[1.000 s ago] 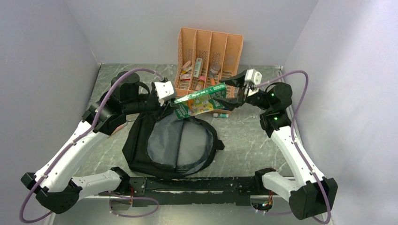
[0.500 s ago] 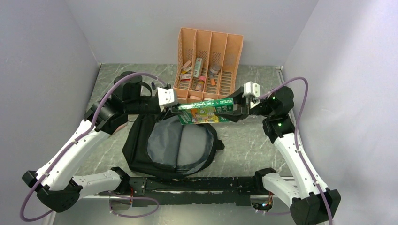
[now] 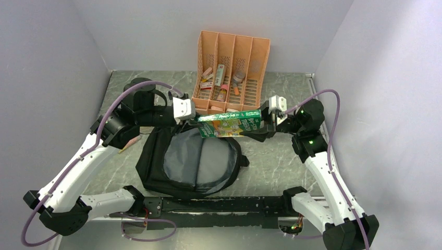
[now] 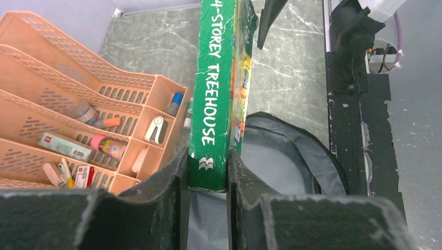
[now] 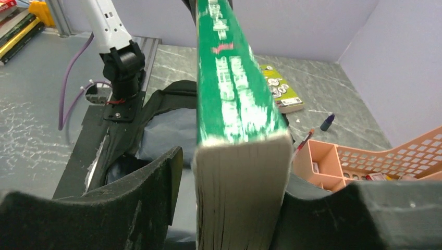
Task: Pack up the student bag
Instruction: Pick up the book from the center of the board.
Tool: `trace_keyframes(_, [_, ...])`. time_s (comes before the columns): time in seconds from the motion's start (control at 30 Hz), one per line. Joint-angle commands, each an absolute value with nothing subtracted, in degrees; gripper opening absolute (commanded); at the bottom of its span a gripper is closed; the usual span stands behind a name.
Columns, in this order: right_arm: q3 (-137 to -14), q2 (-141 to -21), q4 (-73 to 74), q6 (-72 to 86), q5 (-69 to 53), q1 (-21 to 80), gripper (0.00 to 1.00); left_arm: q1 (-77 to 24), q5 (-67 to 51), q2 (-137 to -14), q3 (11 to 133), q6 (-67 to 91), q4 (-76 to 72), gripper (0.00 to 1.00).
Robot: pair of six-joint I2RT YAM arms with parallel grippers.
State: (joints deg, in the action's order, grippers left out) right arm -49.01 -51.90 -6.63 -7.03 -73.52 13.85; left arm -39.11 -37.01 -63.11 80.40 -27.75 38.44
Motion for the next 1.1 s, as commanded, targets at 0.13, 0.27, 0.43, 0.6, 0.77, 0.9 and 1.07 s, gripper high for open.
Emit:
trace_keyframes(0.13, [-48.16,-52.26,-6.48,-7.12,-73.15,14.15,0.4,-39.57,-40.95,-62.01,84.13,-29.57,31.99,0.05])
trace_keyframes(0.27, [-48.12,-52.84,-10.75,-3.52,-73.11,14.15,0.25,-39.64,-38.0,-62.03,83.02,-27.49,30.58,0.05])
trace_keyframes(0.43, [-47.85,-54.05,-19.23,5.88,-66.52,14.15,0.0,-39.64,-22.99,-62.26,80.42,-18.12,24.53,0.19])
trace_keyframes(0.6, [-47.08,-55.1,-21.66,10.94,-52.5,14.14,0.0,-39.64,-1.54,-62.91,77.23,-9.24,20.5,0.74])
trace_keyframes(0.77, [-48.5,-55.64,-18.15,14.36,-32.74,14.15,0.0,-39.55,9.84,-63.37,76.82,-4.16,19.62,0.96])
trace_keyframes(0.9, [-52.08,-57.1,-10.42,18.48,-20.46,14.13,0.0,-39.55,6.88,-65.86,77.56,-0.44,21.5,0.97])
trace_keyframes(1.07, [-52.63,-57.15,-6.15,20.91,-14.5,14.13,0.0,-39.75,3.43,-71.25,76.26,8.18,25.36,0.91])
